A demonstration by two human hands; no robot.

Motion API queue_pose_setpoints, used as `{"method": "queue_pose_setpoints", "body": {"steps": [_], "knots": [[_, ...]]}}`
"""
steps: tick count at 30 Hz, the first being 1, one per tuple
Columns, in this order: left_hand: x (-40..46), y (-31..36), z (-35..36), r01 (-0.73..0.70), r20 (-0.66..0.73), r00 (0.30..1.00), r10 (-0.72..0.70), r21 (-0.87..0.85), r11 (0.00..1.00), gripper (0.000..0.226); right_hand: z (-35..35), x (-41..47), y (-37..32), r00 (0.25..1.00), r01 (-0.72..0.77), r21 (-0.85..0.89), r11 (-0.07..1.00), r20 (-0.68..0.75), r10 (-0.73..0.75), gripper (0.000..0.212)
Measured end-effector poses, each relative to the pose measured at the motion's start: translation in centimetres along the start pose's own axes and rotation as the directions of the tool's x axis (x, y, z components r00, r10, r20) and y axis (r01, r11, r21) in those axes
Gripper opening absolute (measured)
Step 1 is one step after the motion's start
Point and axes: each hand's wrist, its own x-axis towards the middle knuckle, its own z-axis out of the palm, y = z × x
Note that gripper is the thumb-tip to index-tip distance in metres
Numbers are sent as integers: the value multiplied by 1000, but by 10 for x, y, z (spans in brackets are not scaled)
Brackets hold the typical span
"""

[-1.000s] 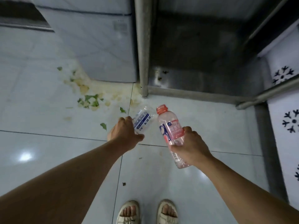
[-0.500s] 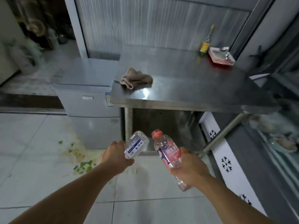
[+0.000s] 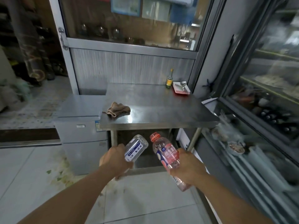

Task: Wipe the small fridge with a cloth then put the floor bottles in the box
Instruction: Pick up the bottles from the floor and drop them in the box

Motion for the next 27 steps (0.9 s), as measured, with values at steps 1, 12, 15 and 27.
{"method": "queue_pose_setpoints", "body": {"steps": [1, 12, 15, 27], "knots": [[-11, 7, -3, -12, -11, 1000, 12, 9, 1000, 50, -7, -13, 4, 1000, 1, 36, 999, -1, -1, 57], [-106, 72, -40, -210, -11, 977, 213, 126, 969, 56, -84, -151, 56, 989, -117, 107, 987, -74, 125, 55], [-123, 87, -46, -298, 11, 954, 298, 106, 949, 54, -97, -191, 62, 979, -167, 81, 983, -105, 175, 48], [-203, 104, -49, -690, 215, 713, 668, 41, 723, 50, -81, -360, 30, 822, -478, 94, 873, -302, 482, 54]]}}
